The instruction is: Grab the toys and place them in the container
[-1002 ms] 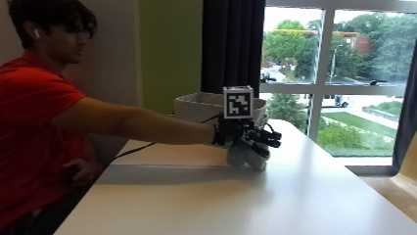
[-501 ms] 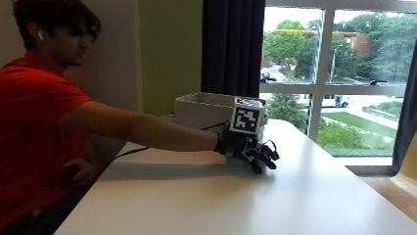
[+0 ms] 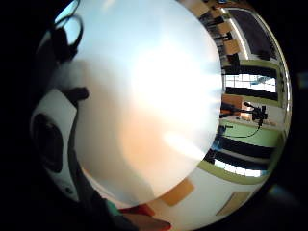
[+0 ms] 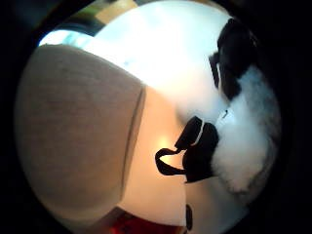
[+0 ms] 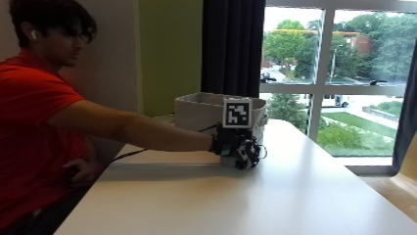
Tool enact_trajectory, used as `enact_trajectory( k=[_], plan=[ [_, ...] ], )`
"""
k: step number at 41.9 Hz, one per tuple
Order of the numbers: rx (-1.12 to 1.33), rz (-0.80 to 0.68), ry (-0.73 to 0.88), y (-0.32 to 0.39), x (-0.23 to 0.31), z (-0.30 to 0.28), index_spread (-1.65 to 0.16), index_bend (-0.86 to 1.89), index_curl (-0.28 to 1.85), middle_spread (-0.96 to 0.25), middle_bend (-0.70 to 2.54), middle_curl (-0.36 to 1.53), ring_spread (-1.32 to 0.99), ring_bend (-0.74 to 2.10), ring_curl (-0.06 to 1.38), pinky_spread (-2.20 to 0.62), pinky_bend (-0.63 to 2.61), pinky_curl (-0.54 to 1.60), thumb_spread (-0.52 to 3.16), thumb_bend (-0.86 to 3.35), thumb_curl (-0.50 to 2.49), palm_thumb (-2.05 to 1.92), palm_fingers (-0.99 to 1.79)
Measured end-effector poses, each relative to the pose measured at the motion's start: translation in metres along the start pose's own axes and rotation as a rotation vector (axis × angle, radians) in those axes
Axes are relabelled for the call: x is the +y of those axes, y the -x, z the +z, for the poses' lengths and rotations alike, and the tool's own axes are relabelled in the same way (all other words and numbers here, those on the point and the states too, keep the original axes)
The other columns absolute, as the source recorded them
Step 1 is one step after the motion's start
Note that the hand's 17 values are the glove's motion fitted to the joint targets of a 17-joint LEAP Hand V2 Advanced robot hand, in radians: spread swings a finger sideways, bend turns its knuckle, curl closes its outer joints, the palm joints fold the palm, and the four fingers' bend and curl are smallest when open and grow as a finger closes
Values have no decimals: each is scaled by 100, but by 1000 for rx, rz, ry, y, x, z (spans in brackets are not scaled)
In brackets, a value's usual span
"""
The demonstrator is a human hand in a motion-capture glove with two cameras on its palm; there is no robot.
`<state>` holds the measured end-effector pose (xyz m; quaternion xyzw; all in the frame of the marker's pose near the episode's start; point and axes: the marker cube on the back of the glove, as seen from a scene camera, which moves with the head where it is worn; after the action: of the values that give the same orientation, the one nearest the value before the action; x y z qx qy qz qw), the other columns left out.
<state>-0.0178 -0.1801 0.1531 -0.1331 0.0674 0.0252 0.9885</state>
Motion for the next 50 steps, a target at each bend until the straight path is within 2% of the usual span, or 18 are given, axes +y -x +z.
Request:
enact_trajectory(
  k=[7,19,24,26,29,31,37,41,50],
  plan=[
    [23,7,-149,0,2,2,-44,33,54,-35,41,39,-41,89,34,-43,104,36,105,14,52,49,120],
    [17,7,-129,-23,17,-17,-42,58,75,-41,68,54,-44,102,43,-44,97,38,79,16,67,62,127],
    [-7,111,-197,-39,24,-50,-42,64,81,-41,75,59,-43,108,46,-44,99,40,73,15,71,61,124],
    [-16,70,-225,-44,31,-67,-41,66,84,-41,78,61,-43,110,47,-44,99,40,70,14,73,61,123],
    [-15,-89,-267,-49,46,-97,-41,67,87,-41,81,63,-42,112,48,-44,100,41,67,14,76,60,121],
    [-16,-138,-294,-50,54,-117,-40,67,89,-41,82,65,-42,114,49,-44,101,42,65,13,77,60,120],
    [-99,17,-339,-31,60,-171,-40,70,94,-40,85,68,-41,116,50,-44,103,43,61,12,82,59,117],
    [-67,-88,-361,-18,67,-199,-39,70,97,-40,86,70,-41,117,50,-44,104,44,59,11,85,59,116],
    [-87,-132,-381,36,66,-245,-39,70,103,-39,86,74,-40,118,51,-44,105,45,56,10,91,59,114]
  ],
)
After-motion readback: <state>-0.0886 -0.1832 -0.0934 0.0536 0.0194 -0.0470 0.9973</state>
